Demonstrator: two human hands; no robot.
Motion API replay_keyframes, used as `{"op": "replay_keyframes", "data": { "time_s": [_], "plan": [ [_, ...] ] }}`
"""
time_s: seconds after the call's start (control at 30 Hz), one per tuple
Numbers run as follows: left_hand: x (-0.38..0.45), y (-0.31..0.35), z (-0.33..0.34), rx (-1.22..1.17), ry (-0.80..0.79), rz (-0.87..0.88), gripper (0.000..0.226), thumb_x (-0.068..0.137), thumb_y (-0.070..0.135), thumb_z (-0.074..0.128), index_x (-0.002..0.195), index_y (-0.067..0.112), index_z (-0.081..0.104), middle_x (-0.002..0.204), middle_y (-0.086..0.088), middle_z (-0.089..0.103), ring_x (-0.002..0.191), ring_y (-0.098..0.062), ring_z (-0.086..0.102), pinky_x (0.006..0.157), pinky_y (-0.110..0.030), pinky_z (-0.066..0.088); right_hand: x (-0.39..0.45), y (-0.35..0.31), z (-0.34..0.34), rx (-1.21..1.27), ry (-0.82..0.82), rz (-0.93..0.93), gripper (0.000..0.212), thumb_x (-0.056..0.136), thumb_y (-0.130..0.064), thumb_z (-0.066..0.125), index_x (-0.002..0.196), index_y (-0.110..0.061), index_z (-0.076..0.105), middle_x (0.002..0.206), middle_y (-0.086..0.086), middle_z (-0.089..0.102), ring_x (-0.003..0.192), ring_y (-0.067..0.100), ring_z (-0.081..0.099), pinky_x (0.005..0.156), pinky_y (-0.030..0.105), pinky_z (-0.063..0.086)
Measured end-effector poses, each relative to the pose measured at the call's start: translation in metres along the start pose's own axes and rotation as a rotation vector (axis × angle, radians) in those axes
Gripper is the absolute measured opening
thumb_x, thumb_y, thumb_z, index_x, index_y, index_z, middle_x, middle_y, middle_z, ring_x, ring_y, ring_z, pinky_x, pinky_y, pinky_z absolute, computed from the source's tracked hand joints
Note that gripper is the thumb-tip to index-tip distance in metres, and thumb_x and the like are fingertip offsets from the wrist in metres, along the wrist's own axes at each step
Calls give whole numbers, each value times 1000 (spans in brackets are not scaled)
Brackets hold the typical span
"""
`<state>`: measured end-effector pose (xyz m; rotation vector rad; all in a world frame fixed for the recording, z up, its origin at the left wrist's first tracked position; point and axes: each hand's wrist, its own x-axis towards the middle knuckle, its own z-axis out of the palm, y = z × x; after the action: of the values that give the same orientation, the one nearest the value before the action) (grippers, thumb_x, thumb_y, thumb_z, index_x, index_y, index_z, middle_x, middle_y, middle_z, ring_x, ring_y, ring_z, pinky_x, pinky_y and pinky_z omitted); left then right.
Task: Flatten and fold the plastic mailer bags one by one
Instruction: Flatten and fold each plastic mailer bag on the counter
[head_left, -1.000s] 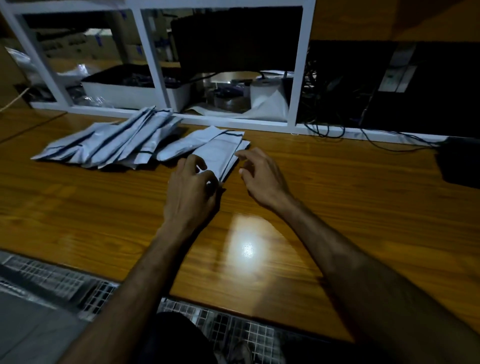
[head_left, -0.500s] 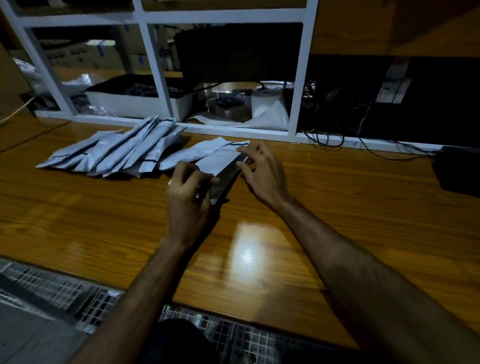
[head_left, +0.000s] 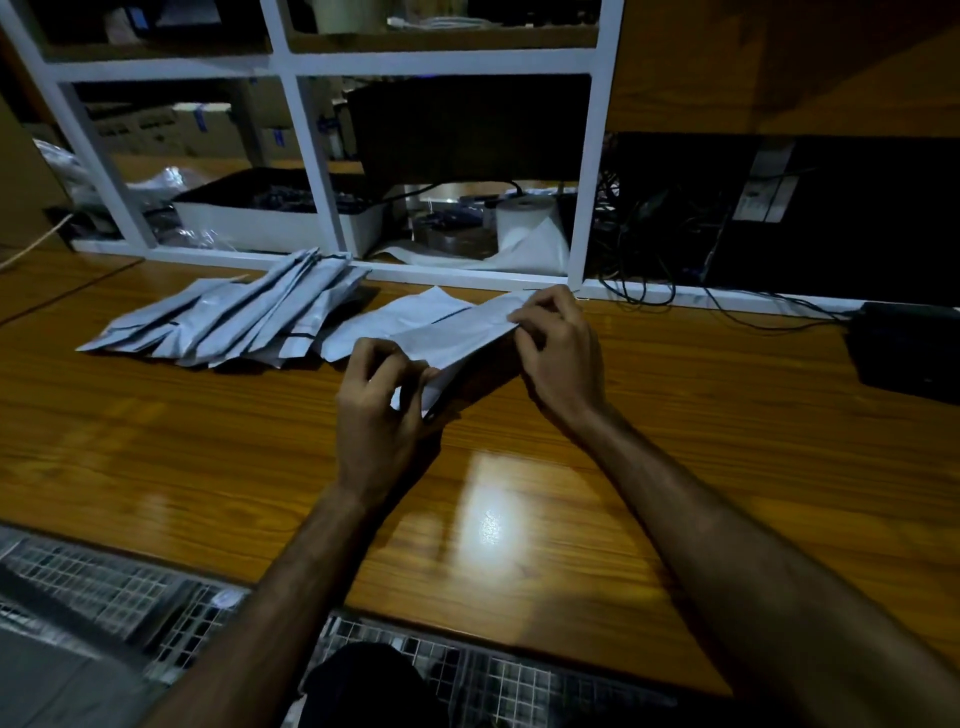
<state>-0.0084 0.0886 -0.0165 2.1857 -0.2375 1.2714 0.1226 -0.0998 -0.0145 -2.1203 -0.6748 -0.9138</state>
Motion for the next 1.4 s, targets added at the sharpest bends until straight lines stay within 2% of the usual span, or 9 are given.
{"op": "replay_keyframes", "data": {
  "time_s": [0.13,0.3,0.5,0.6,0.73,0.93,1.1,1.27,1.4],
  "plan": [
    [0,3,0,-22,-99,34,12,90,6,80,89,0,70,101,-10,60,92,-20,58,72,-35,51,-36,1,-56,-98,40,-3,14,91,-9,71,104,-13,74,110,3,61,105,16,56,80,34,55],
    [-14,24,-3,-152,-354,166,14,88,12,79,92,4,69,111,-5,63,98,-13,62,76,-17,52,-94,-4,-128,-233,-25,58,14,91,-12,73,105,-12,72,106,4,60,100,18,57,77,39,55],
    [-28,45,-1,-154,-586,270,14,88,8,80,99,10,70,113,-1,64,95,-11,64,73,-32,59,-147,-24,-188,-343,-59,114,9,89,-10,79,97,-12,75,101,2,63,97,24,60,82,42,51],
    [-36,54,-7,-162,-615,262,15,87,5,80,97,12,71,111,1,64,93,-11,65,70,-34,59,-162,-30,-201,-324,-68,139,7,89,-10,78,95,-14,75,98,0,64,95,24,62,97,48,50],
    [-52,65,-19,-152,-616,239,6,90,14,76,94,12,71,111,2,64,91,-13,66,66,-36,58,-181,-37,-211,-310,-91,235,8,90,-15,79,95,-19,75,99,-6,64,96,20,62,73,43,54],
    [-65,78,-30,-133,-620,179,8,87,15,77,91,9,74,111,-3,66,85,-17,67,61,-39,58,-202,-45,-223,-256,-89,360,10,88,-17,80,95,-24,76,97,-16,63,96,11,60,71,40,54],
    [-72,84,-40,-166,-600,10,17,89,30,74,94,13,77,112,2,66,103,-14,67,78,-38,56,-206,-52,-232,-191,-38,390,2,92,-21,75,94,-21,77,95,-13,66,92,12,65,71,42,55],
    [-76,120,-27,-82,-474,-99,20,91,28,70,97,11,77,108,0,66,102,-19,64,82,-41,55,-190,-61,-237,-166,111,475,15,99,-29,66,92,-20,76,87,-12,68,82,8,65,69,41,54],
    [-68,159,10,20,-585,-185,32,99,33,65,124,14,74,131,-2,65,119,-20,59,97,-42,53,-156,-57,-224,-223,-72,446,20,102,-29,61,112,-21,75,109,-8,71,101,11,65,86,37,55]
  ]
}}
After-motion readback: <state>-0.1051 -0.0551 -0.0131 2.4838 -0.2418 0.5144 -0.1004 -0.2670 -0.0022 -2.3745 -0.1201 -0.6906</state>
